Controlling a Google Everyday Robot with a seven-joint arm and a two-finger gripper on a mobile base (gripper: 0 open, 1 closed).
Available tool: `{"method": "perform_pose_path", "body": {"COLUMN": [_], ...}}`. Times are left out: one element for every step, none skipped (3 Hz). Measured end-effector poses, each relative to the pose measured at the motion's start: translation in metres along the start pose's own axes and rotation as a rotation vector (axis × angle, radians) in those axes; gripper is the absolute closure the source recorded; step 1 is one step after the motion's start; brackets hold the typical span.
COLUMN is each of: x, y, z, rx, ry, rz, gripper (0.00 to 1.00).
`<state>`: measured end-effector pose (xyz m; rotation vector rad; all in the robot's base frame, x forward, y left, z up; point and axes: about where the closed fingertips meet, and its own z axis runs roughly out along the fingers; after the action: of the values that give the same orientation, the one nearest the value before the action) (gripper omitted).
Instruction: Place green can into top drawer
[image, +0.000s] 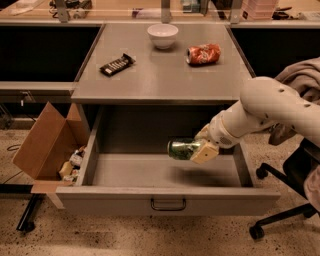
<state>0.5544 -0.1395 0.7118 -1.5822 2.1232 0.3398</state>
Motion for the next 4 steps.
{"method": "perform_pose_path", "body": {"x": [0.032,0.046,0.047,0.047], "y": [-0.003,-0.003,-0.003,-0.003], "z": [0.027,0.040,0.040,0.040], "rx": [-0.005,-0.009,-0.009,-0.009], "ry": [0.059,0.080,0.080,0.080], "rz": [0.056,0.084,0.084,0.084], "gripper": [0.76,0.53,0.29,0.06]}}
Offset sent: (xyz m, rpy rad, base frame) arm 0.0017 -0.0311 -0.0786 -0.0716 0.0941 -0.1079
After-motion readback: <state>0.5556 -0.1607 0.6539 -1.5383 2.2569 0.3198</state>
